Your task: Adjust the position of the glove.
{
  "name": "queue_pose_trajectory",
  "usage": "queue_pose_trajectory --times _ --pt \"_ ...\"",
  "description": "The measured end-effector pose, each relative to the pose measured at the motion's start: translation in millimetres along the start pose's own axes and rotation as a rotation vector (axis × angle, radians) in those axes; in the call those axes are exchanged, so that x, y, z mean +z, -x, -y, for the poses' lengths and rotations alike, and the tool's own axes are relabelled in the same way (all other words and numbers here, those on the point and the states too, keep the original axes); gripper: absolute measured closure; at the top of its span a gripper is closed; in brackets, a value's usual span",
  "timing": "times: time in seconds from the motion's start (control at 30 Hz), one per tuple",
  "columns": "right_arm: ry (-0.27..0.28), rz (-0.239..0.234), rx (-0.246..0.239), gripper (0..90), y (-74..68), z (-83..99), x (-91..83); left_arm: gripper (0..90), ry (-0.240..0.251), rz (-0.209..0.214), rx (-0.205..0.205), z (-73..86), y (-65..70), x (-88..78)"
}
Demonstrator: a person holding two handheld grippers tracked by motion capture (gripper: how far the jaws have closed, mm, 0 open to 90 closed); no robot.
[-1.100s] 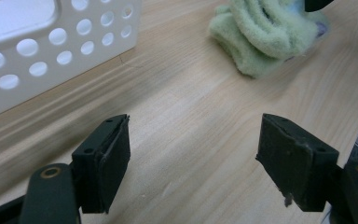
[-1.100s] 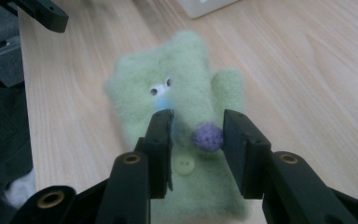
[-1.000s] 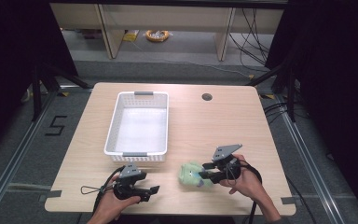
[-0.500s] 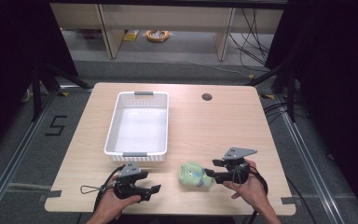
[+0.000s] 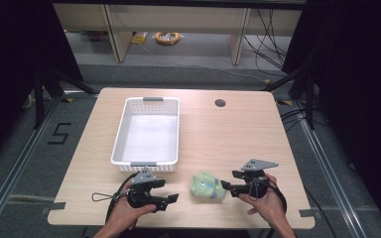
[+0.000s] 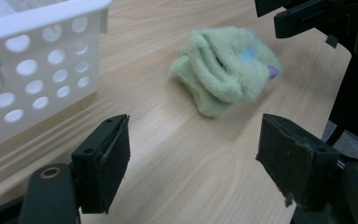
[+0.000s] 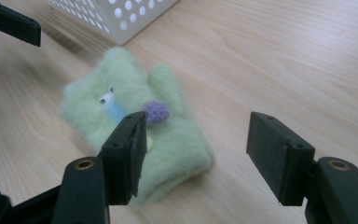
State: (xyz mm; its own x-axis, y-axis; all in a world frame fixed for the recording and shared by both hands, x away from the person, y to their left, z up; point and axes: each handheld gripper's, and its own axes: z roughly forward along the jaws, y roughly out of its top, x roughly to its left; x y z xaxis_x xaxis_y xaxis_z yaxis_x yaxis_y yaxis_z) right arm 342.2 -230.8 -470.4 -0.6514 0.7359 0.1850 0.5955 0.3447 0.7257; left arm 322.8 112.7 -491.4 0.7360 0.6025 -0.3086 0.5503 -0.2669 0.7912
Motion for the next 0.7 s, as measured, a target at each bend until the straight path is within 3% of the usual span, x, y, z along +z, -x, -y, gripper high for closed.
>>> queue_pose_trajectory --times 0.1,0.17,0.23,0.27,0.33,0.5,0.53,0.57,0.63,0.7 --pt "0.004 0.017 -0.002 37.3 1.7 0.7 -0.5 24.5 0.002 0.01 -0.002 -4.1 3.0 6.7" --pt "-0.002 0.019 0.027 37.2 0.0 1.4 -1.0 24.3 0.005 0.004 -0.003 -7.4 4.3 11.5" --pt "0.002 0.014 -0.003 36.7 2.6 1.8 -0.5 24.3 -0.002 0.019 -0.004 -9.6 3.8 13.0" --pt "-0.004 0.016 0.017 36.5 1.8 2.2 -1.1 24.1 0.007 0.01 -0.002 -13.1 4.5 17.1" --pt "0.011 0.013 0.009 36.5 2.6 2.6 -0.7 24.1 0.009 0.029 -0.018 -15.9 4.1 21.0" --pt "0.001 0.015 0.016 36.5 1.5 2.9 -0.6 24.1 -0.01 0.048 -0.035 -19.4 5.1 30.0" --pt "0.013 0.017 -0.007 36.5 2.6 3.1 0.9 24.2 -0.017 0.048 -0.039 -20.9 5.9 34.7" --pt "0.003 0.015 0.009 36.5 1.4 3.2 0.9 24.3 -0.026 0.062 -0.042 -21.9 5.6 36.9" --pt "0.001 0.003 0.013 36.5 1.3 3.4 1.8 25.2 -0.025 0.059 -0.045 -22.6 6.0 39.1" --pt "0.001 0.022 0.011 37.0 0.5 3.6 1.9 26.0 -0.035 0.05 -0.048 -25.1 5.6 44.9"
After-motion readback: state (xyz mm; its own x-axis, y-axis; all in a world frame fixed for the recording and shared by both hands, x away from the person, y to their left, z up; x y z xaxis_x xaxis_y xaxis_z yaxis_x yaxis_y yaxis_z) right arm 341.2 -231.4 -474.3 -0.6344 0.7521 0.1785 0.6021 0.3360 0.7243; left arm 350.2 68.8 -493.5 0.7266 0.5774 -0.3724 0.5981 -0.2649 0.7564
